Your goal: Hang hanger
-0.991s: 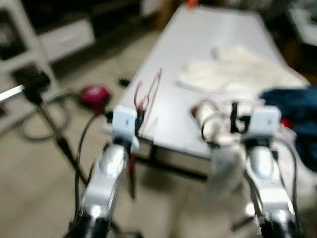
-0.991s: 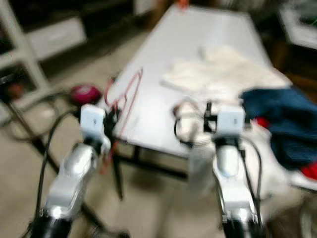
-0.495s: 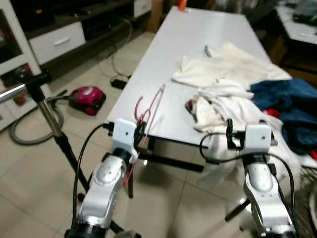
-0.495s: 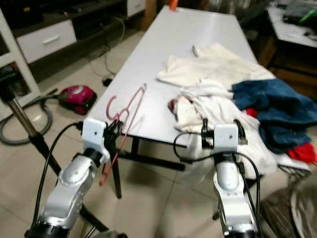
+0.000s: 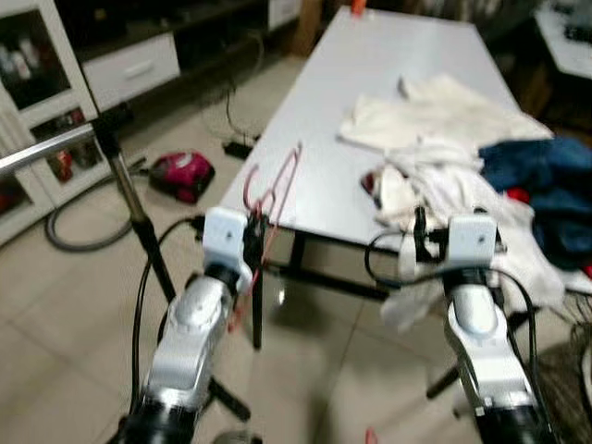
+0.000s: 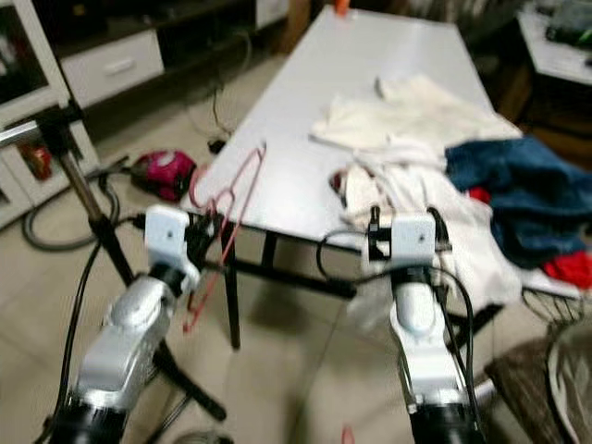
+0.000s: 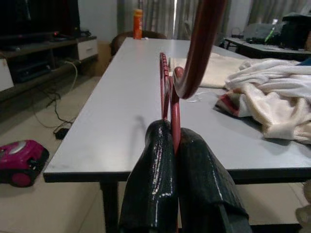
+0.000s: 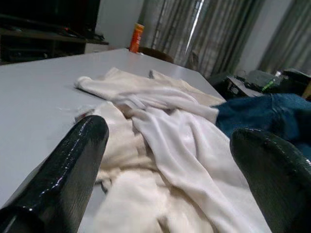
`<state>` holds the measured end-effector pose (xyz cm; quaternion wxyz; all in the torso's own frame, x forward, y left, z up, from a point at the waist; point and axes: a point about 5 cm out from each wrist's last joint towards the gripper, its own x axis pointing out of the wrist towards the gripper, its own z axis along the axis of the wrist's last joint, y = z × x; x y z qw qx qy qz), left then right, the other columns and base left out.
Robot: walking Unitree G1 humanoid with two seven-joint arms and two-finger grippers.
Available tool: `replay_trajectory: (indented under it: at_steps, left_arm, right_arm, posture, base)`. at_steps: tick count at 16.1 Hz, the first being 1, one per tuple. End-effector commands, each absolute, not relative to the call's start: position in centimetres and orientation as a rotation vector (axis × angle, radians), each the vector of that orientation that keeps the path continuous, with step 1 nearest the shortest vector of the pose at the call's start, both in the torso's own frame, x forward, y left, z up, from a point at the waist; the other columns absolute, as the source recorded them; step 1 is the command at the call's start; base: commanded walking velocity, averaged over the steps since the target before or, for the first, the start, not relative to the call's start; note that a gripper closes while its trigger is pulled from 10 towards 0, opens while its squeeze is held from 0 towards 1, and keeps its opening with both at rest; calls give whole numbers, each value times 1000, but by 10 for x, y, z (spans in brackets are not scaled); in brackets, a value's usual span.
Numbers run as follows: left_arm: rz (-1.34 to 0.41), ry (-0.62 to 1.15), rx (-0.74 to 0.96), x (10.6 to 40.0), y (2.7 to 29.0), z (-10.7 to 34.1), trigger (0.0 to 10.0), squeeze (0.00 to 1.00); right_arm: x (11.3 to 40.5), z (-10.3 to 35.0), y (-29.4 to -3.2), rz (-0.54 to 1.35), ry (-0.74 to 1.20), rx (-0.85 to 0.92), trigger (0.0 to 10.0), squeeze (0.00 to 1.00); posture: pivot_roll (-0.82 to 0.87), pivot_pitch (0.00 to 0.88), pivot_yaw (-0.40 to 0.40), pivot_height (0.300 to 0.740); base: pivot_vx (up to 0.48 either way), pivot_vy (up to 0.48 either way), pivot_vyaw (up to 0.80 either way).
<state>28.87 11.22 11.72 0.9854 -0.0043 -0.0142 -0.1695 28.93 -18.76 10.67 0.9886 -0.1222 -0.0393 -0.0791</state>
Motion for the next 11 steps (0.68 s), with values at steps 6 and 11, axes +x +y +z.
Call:
replay_trajectory:
  at_steps: [6, 11]
  left_arm:
    - [-370, -49, 9, 291, 104, 122, 10000, 0]
    - [-377, -57, 19, 291, 101, 123, 10000, 0]
  right_arm:
    - [297, 109, -190, -163, -93, -248, 10000, 0]
    - [299, 110, -189, -150, -101, -262, 10000, 0]
  posture:
    - [29, 0, 3, 740]
    - [28, 0, 1, 740]
  base:
    - [0, 0, 0]
    - [0, 0, 0]
